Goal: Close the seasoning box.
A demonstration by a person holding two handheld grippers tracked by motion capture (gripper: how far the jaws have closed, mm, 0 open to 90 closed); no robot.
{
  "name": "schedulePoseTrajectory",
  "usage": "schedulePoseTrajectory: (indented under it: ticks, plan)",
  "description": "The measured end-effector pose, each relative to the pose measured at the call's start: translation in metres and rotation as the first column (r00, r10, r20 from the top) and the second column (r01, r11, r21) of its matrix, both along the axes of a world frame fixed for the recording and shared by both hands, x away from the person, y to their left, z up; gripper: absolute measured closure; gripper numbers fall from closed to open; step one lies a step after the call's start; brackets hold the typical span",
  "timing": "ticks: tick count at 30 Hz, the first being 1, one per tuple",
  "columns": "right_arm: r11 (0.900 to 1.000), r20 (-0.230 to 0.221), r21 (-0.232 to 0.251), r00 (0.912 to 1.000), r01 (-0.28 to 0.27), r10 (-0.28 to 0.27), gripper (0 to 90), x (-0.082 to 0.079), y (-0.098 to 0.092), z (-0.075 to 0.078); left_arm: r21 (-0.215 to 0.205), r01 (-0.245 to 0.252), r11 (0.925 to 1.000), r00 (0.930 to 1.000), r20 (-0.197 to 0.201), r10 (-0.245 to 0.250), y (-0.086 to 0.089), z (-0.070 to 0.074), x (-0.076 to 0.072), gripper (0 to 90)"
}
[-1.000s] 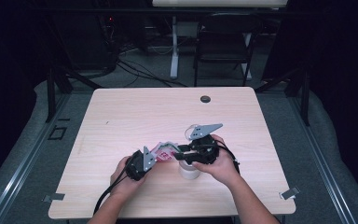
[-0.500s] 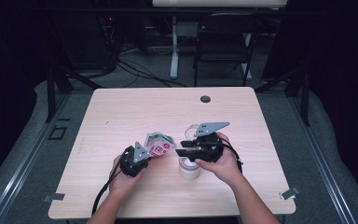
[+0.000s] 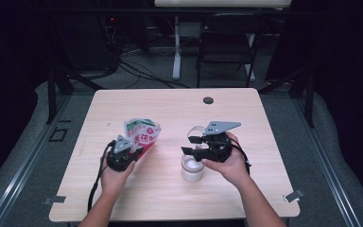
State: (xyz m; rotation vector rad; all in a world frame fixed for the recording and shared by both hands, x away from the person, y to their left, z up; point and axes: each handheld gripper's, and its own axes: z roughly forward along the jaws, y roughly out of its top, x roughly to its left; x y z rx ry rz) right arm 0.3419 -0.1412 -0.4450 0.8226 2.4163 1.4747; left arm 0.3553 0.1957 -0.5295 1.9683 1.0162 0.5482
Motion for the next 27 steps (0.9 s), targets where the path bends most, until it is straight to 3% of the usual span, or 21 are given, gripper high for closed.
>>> schedulePoseTrajectory:
  ticks: [2, 5, 11, 14, 16, 17, 18, 22, 27]
  plan:
    - [1.0, 0.004, 0.01, 0.9996, 0.026, -0.026, 47.4, 0.001, -0.004, 0.002, -0.014, -0.023, 0.9996, 0.9997, -0.003, 0.022, 0.008, 0.003, 0.001, 81.5]
    - [0.999, 0.003, 0.026, 0.999, 0.045, -0.045, 46.3, 0.003, -0.01, 0.004, 0.018, -0.078, 0.9968, 0.9969, -0.001, 0.078, 0.028, 0.008, 0.002, 81.5]
    - [0.995, -0.003, 0.04, 0.9962, 0.087, -0.087, 45.9, 0.005, -0.018, 0.006, 0.028, -0.142, 0.9895, 0.9899, 0.007, 0.142, 0.049, 0.008, -0.003, 81.2]
    - [0.995, -0.002, 0.035, 0.9959, 0.09, -0.09, 45.9, 0.006, -0.02, 0.006, 0.043, -0.188, 0.9812, 0.9821, 0.016, 0.188, 0.061, 0.004, -0.007, 80.9]
    - [0.994, -0.006, 0.033, 0.9948, 0.101, -0.101, 45.9, 0.007, -0.02, 0.005, 0.022, -0.236, 0.9716, 0.9718, 0.015, 0.235, 0.073, -0.005, -0.013, 80.5]
    - [0.994, -0.006, 0.033, 0.9948, 0.101, -0.101, 45.9, 0.007, -0.02, 0.005, 0.022, -0.236, 0.9716, 0.9718, 0.015, 0.235, 0.073, -0.005, -0.013, 80.5]
    - [0.994, -0.009, 0.028, 0.9946, 0.104, -0.104, 45.9, 0.008, -0.021, 0.004, -0.017, -0.257, 0.9662, 0.9663, -0.007, 0.257, 0.079, -0.011, -0.015, 80.6]
    - [0.994, -0.01, 0.032, 0.9943, 0.106, -0.106, 45.9, 0.008, -0.021, 0.004, 0.023, -0.303, 0.9528, 0.953, 0.0, 0.303, 0.084, -0.016, -0.015, 80.6]
    - [0.992, -0.014, 0.039, 0.9924, 0.123, -0.122, 45.9, 0.01, -0.022, 0.004, 0.035, -0.309, 0.9504, 0.9503, -0.027, 0.31, 0.087, -0.02, -0.015, 80.3]
